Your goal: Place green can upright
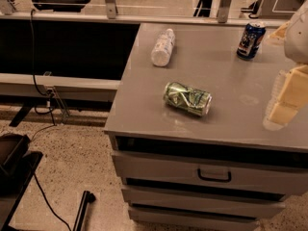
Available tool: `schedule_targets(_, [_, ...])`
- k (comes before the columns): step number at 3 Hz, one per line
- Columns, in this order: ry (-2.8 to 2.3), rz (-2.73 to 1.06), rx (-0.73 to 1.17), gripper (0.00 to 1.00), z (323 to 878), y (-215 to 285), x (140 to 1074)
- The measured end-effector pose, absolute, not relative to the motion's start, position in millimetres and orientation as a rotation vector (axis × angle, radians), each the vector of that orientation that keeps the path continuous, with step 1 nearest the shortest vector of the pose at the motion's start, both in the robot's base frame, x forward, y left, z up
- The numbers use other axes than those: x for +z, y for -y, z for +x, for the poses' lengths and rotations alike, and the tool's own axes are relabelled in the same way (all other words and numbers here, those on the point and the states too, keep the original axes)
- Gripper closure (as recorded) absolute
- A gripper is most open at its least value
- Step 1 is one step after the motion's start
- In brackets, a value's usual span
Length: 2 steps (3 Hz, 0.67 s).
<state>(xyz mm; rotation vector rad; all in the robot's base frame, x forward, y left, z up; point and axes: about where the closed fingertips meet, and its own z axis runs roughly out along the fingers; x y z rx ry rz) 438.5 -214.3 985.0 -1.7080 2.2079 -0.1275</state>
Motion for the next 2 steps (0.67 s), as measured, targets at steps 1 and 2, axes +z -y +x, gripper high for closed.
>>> schedule_targets(1, [-2.206,-1.708,-0.129,0.0,438.7,213.7,985.3])
schedule_targets(2, [-2.185,-1.735,-0.12,0.0,450.9,195.7,980.7])
